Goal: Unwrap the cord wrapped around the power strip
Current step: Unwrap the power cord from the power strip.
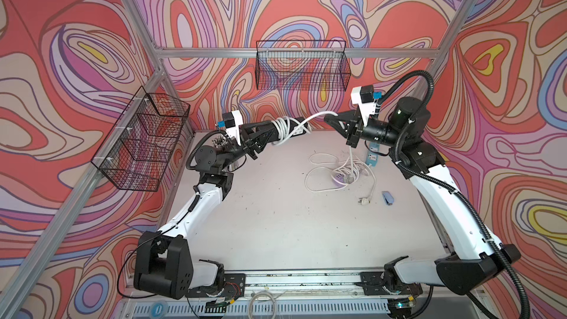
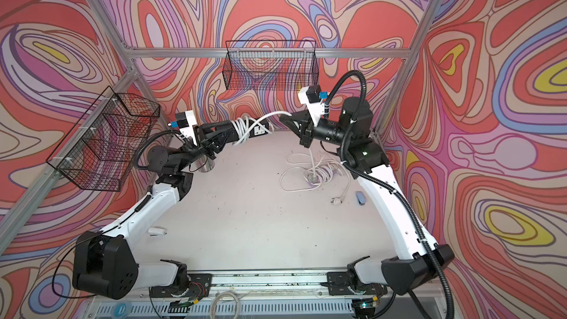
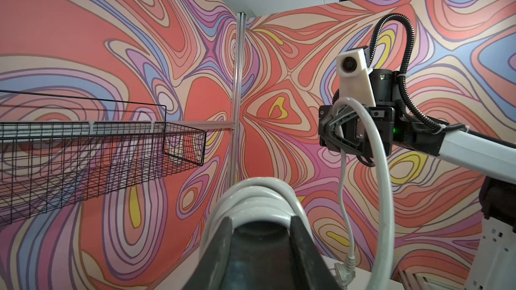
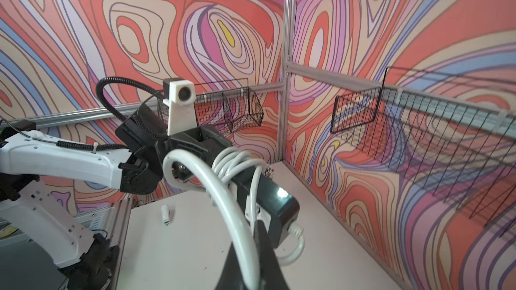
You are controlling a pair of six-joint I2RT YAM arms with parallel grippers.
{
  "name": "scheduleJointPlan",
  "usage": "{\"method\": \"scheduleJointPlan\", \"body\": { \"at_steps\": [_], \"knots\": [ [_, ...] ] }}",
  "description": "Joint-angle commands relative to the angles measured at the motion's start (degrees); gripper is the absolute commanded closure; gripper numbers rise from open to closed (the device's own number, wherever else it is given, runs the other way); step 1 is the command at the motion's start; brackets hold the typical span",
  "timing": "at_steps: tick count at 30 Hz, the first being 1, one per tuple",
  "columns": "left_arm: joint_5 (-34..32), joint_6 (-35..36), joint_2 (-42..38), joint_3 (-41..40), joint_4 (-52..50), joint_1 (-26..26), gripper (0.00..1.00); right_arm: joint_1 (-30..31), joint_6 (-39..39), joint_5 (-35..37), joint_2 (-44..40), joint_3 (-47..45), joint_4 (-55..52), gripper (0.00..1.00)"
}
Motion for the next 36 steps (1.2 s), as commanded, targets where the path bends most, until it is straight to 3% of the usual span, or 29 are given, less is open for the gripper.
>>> {"method": "scheduleJointPlan", "body": {
  "at_steps": [1,8,14,25,26,27,28,36],
  "knots": [
    [-2.9,1.6,-1.8,-0.4,3.1,0.3,1.0,1.3,-2.0,0.3,-1.7,-4.8,-8.7,1.0],
    [-3.9,-1.3,-2.0,-0.8,6.7,0.5,1.0,6.8,-3.4,7.1,-2.0,-14.6,-11.0,1.0],
    [-2.7,-6.7,-1.7,0.3,12.2,0.6,1.0,7.1,1.6,9.4,1.1,-22.7,0.7,1.0],
    [-0.1,-12.0,-2.6,2.7,15.2,0.5,1.0,7.1,7.1,10.2,10.9,-25.2,15.2,1.0],
    [0.0,-12.2,-2.7,2.9,15.2,0.3,1.0,7.1,7.6,9.3,10.8,-25.8,16.6,0.93],
    [0.1,-12.3,-2.9,3.0,15.2,0.1,1.0,7.1,7.9,8.3,10.4,-26.7,18.2,0.69],
    [0.2,-12.3,-3.0,3.0,15.2,0.0,1.0,7.1,8.3,7.8,9.7,-27.6,19.8,0.57],
    [0.9,-13.7,-0.9,6.3,15.0,-1.5,1.0,6.9,6.4,10.0,1.4,-30.2,21.7,0.2]
  ]
}}
